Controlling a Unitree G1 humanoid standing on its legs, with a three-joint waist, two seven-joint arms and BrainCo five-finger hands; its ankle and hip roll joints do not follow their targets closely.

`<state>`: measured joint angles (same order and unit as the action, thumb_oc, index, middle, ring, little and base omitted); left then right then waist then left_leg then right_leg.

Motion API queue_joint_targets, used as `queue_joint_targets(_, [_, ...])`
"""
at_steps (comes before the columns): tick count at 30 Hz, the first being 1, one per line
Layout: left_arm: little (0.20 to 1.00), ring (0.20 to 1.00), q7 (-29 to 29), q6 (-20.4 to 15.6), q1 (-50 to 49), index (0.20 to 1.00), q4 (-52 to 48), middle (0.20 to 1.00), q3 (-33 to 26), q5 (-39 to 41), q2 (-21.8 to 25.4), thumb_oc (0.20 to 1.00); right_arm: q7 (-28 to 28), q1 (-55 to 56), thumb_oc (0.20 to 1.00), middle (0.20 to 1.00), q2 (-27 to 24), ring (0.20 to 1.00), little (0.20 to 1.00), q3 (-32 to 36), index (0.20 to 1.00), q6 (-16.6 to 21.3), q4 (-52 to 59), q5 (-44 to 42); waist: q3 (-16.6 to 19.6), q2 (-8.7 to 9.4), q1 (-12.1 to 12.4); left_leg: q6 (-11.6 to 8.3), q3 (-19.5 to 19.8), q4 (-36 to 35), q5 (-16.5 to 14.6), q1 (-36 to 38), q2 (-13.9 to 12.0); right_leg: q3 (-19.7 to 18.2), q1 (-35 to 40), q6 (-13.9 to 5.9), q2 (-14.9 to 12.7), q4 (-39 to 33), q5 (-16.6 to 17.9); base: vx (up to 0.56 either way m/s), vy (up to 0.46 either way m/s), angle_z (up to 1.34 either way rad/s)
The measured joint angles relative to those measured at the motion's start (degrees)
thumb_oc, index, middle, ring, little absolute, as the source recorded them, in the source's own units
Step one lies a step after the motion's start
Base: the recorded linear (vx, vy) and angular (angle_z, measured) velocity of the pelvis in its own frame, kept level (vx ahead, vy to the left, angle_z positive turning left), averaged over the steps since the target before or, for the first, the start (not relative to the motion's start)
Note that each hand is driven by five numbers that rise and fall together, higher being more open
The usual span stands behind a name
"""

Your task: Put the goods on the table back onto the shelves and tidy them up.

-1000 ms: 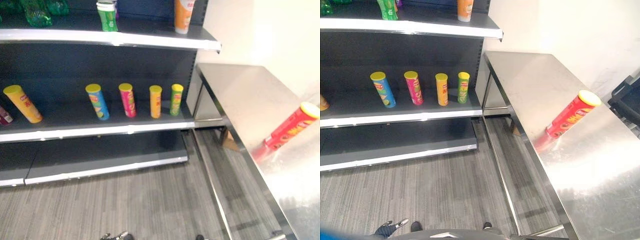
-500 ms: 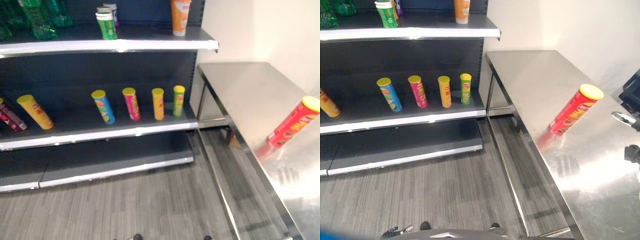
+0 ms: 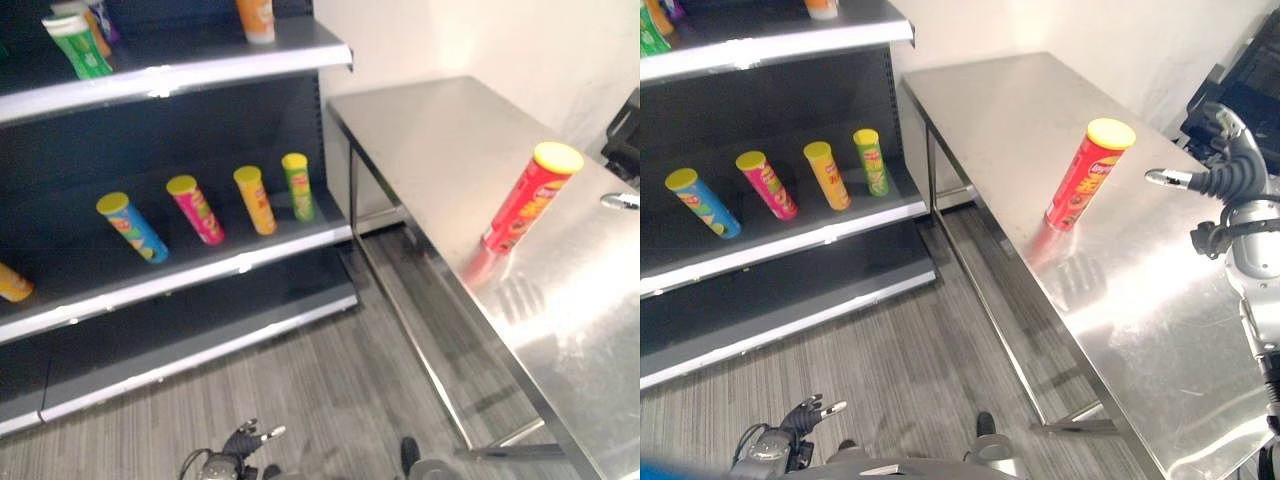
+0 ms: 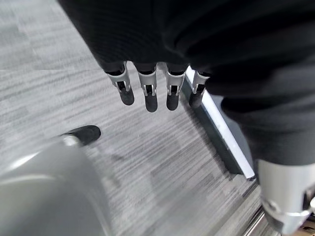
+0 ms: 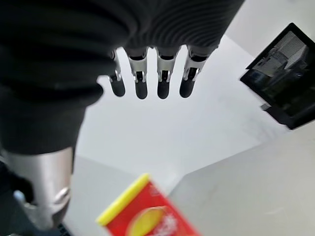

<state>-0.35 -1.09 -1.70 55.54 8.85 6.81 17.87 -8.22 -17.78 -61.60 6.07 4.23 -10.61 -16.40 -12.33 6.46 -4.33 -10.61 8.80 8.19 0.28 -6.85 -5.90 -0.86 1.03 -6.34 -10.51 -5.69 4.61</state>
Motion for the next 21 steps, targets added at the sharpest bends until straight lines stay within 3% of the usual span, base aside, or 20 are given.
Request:
queue_joint_targets(2, [1.000, 1.000, 0.1, 0.1, 0.4, 1.000, 0.6, 1.000, 0.0, 1.2, -0.8, 1.000, 0.1, -2.8, 1.000, 1.000, -0.4, 1.000, 1.000, -0.9, 1.000, 0.3, -0.6, 0.0, -0.6, -1.41, 1.4, 1.38, 2.4, -8.0, 1.0, -0.6, 2.7, -0.9, -1.9, -0.74, 1.0, 0.0, 0.4, 0.14, 0.201, -0.67])
queue_joint_targets(3, [1.000, 1.000, 0.2, 0.3, 0.3, 1.000, 2.2, 1.000, -0.7, 1.9, 0.2, 1.000, 0.1, -3.5, 1.000, 1.000, 1.6, 1.000, 1.000, -3.1, 1.000, 0.2, -1.0, 0.0, -1.4, 0.16, 3.0, 3.60, 2.6, -8.5, 3.1, 1.1, 4.0, -3.6, -2.4, -0.83, 0.5, -0.3, -0.1, 0.10, 0.171, -0.62])
queue_joint_targets(4, [1.000, 1.000, 0.2, 0.3, 0.1, 1.000, 4.0, 1.000, -0.9, 1.9, 0.6, 1.000, 0.8, -3.5, 1.000, 1.000, 2.1, 1.000, 1.000, -4.8, 1.000, 0.2, -1.0, 0.0, -1.3, 1.16, 3.2, 4.11, 0.9, -8.0, 2.9, 1.1, 4.8, -4.7, -2.6, -0.58, 0.0, -0.3, -0.8, 0.16, 0.308, -0.67])
queue_joint_targets(6, [1.000, 1.000, 0.2, 0.7, -0.9, 1.000, 4.5, 1.000, -0.9, 1.9, 0.8, 1.000, 1.2, -3.3, 1.000, 1.000, 3.5, 1.000, 1.000, -5.0, 1.000, 0.4, -0.8, 0.0, -1.8, 0.57, 3.5, 5.60, -1.1, -8.4, 3.0, 2.1, 3.9, -2.1, -1.6, -2.65, 0.3, -0.2, -1.3, 0.16, 0.351, -0.37])
queue_joint_targets(7, [1.000, 1.000, 0.2, 0.4, -1.0, 1.000, 5.1, 1.000, 0.2, 1.8, 1.5, 1.000, 1.3, -3.4, 1.000, 1.000, 3.8, 1.000, 1.000, -4.9, 1.000, 0.2, -0.8, 0.0, -1.7, 0.92, 3.3, 6.40, -1.9, -8.1, 2.4, 2.6, 4.8, -1.3, -1.6, -1.85, 1.0, 1.0, -0.8, 0.10, 0.256, -0.74])
queue_joint_targets(8, [1.000, 1.000, 0.4, 0.5, -2.1, 1.000, 7.9, 1.000, 0.0, 1.4, 1.7, 1.000, 1.2, -5.9, 1.000, 1.000, 6.6, 1.000, 1.000, -5.6, 1.000, 0.2, -1.1, 0.0, -1.1, 1.79, 3.8, 7.42, -6.0, -9.1, 1.9, 5.2, 6.0, -3.5, -2.0, -1.61, -0.1, 2.9, -1.0, 0.08, 0.217, -0.94])
queue_joint_targets(9, [1.000, 1.000, 0.4, 0.4, -2.9, 1.000, 7.8, 1.000, 0.0, 1.4, 1.9, 1.000, 1.4, -6.1, 1.000, 1.000, 6.4, 1.000, 1.000, -6.7, 1.000, 0.2, -0.9, 0.1, -1.1, 1.57, 3.8, 7.95, -7.7, -9.4, 1.6, 5.9, 6.1, -4.6, -2.0, -2.09, -0.9, 2.6, -1.4, 0.07, 0.186, -1.03])
queue_joint_targets(11, [1.000, 1.000, 0.7, 0.4, -3.3, 1.000, 6.8, 1.000, -0.4, 1.4, 2.4, 1.000, 1.4, -5.9, 1.000, 1.000, 6.3, 1.000, 1.000, -7.2, 1.000, -0.1, -0.9, 0.1, -0.6, 1.08, 3.6, 8.23, -9.2, -10.2, 1.5, 6.1, 6.4, -3.9, -2.0, -2.87, -1.7, 0.8, -2.0, 0.05, 0.148, -0.55])
queue_joint_targets(13, [1.000, 1.000, 1.1, 0.3, -3.7, 1.000, 5.8, 1.000, -1.7, 1.4, 3.4, 1.000, 1.4, -6.0, 1.000, 1.000, 6.4, 1.000, 1.000, -8.4, 1.000, -0.3, -1.1, 0.2, -0.4, 1.46, 3.9, 8.56, -11.5, -10.8, 1.5, 6.7, 6.8, -2.9, -3.5, -2.58, -2.1, 2.0, 2.0, 0.02, 0.077, -0.46])
queue_joint_targets(14, [1.000, 1.000, 1.3, 0.2, -3.7, 1.000, 5.3, 1.000, -2.1, 1.4, 3.5, 1.000, 1.3, -5.9, 1.000, 1.000, 6.5, 1.000, 1.000, -9.1, 1.000, -0.4, -1.1, 0.8, -0.3, 1.29, 3.9, 8.51, -11.9, -11.2, 1.5, 7.3, 6.1, -1.5, -3.5, -3.63, -1.8, 2.0, 3.0, 0.02, 0.053, -0.51])
queue_joint_targets(15, [1.000, 1.000, 1.4, 0.0, -4.0, 1.000, 4.0, 1.000, -3.2, 1.4, 3.7, 1.000, 1.3, -5.7, 1.000, 1.000, 6.5, 1.000, 1.000, -9.3, 1.000, -0.6, -1.2, 2.0, -0.2, 1.15, 4.3, 8.44, -12.9, -12.0, 1.5, 8.3, 5.3, 1.8, -3.4, -3.16, -1.1, 1.8, 3.5, 0.04, 0.046, -0.35])
queue_joint_targets(21, [1.000, 1.000, 1.7, -0.3, -4.5, 1.000, 3.3, 1.000, -3.6, 1.3, 3.4, 1.000, 0.7, -5.5, 1.000, 1.000, 6.3, 1.000, 1.000, -8.5, 1.000, -1.0, -1.5, 5.3, 2.5, 0.34, 3.0, 7.10, -11.7, -13.3, 1.7, 9.7, 3.7, 3.6, -1.2, -2.43, 0.7, 0.2, 3.0, 0.04, 0.016, 0.04])
